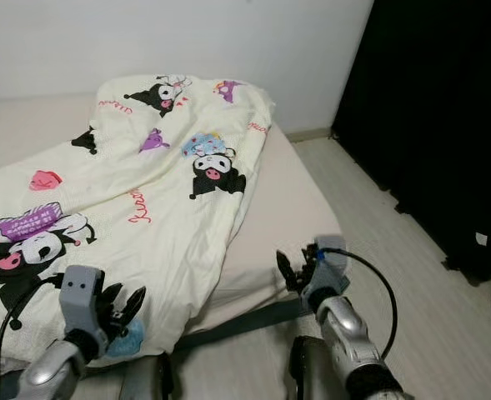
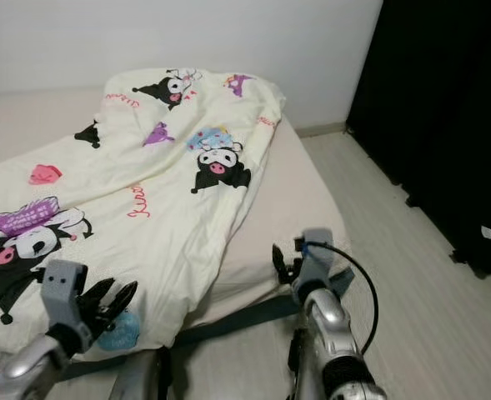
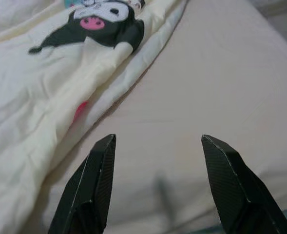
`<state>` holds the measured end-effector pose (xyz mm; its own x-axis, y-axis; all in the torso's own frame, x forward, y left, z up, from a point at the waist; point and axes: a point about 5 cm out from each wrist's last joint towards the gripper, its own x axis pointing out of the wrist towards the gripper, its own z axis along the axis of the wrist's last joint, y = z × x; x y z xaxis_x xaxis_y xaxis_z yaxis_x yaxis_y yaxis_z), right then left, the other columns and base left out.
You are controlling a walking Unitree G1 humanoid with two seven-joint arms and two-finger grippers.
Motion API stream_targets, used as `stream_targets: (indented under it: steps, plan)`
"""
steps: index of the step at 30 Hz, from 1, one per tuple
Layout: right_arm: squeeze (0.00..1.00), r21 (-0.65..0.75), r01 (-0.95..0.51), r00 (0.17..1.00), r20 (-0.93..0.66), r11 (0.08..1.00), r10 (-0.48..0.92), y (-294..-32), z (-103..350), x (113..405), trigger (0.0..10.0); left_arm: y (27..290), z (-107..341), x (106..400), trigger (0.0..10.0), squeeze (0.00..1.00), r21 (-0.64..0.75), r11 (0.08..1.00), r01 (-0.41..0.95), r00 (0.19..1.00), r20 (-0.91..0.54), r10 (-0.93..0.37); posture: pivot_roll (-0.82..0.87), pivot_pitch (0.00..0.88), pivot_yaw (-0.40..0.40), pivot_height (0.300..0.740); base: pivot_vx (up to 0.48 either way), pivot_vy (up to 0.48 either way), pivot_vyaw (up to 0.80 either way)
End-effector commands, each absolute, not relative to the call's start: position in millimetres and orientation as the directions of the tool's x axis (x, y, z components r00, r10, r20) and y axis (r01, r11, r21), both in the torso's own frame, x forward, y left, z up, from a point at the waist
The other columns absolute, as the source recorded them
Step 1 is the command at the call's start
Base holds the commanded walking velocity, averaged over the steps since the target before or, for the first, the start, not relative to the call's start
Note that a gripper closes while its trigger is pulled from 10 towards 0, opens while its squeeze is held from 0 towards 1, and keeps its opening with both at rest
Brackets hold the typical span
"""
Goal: Clean up the room
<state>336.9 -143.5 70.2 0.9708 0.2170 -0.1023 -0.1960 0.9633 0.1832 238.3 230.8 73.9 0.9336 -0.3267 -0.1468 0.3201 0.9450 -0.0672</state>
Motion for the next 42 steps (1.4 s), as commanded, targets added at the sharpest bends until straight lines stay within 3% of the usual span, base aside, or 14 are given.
stream_targets:
  steps: [1, 2, 7, 11, 12, 22, 23, 24, 42]
  plan:
    - [0.0, 0.24, -0.172, 0.964, -0.159, 0.955, 0.214, -146, 59, 333, 10.0, 230, 72, 234, 10.0, 0.0, -0.041, 0.93, 0.364, 0.913, -0.182, -0.365, 0.12, 0.217, -0.036, 0.556, 0.0, 0.0, 0.0]
    - [1.0, 0.284, -0.185, 0.957, -0.164, 0.941, 0.238, -142, 62, 338, 10.0, 236, 72, 234, 10.0, 0.0, 0.003, 0.941, 0.338, 0.925, -0.185, -0.332, 0.12, 0.226, -0.036, 0.556, 0.0, 0.0, 0.0]
    - [1.0, 0.381, -0.218, 0.932, -0.191, 0.898, 0.307, -132, 66, 346, 10.0, 246, 78, 237, 10.0, 0.0, 0.084, 0.959, 0.27, 0.954, -0.161, -0.254, 0.14, 0.249, -0.046, 0.556, 0.0, 0.0, 0.0]
    - [1.0, 0.462, -0.226, 0.921, -0.184, 0.858, 0.342, -125, 72, 352, 10.0, 240, 87, 236, 10.0, 0.0, 0.097, 0.958, 0.268, 0.959, -0.122, -0.256, 0.16, 0.276, -0.059, 0.556, 0.0, 0.0, 0.0]
    - [1.0, 0.536, -0.207, 0.918, -0.184, 0.818, 0.352, -118, 78, 358, 10.0, 228, 97, 229, 10.0, 0.0, 0.093, 0.953, 0.287, 0.956, -0.081, -0.28, 0.18, 0.31, -0.076, 0.556, 0.0, 0.0, 0.0]
    - [1.0, 0.459, -0.27, 0.89, -0.216, 0.847, 0.401, -99, 88, 365, 10.0, 215, 112, 229, 10.0, 0.0, 0.082, 0.973, 0.216, 0.976, -0.019, -0.215, 0.2, 0.335, -0.092, 0.556, 0.0, 0.0, 0.0]
    - [0.27, 0.431, -0.285, 0.887, -0.219, 0.856, 0.405, -95, 89, 366, 10.0, 216, 109, 230, 10.0, 0.0, 0.069, 0.98, 0.186, 0.982, -0.033, -0.184, 0.2, 0.334, -0.093, 0.556, 0.0, 0.0, 0.0]
    - [0.0, 0.424, -0.297, 0.888, -0.207, 0.855, 0.411, -92, 92, 367, 10.0, 219, 106, 231, 10.0, 0.0, 0.062, 0.986, 0.152, 0.988, -0.045, -0.15, 0.2, 0.336, -0.092, 0.556, 0.0, 0.0, 0.0]
    - [0.0, 0.457, -0.323, 0.889, -0.154, 0.829, 0.431, -92, 100, 371, 10.0, 215, 106, 235, 10.0, 0.0, 0.056, 0.994, 0.097, 0.994, -0.064, -0.093, 0.19, 0.343, -0.077, 0.522, 0.0, 0.0, 0.0]
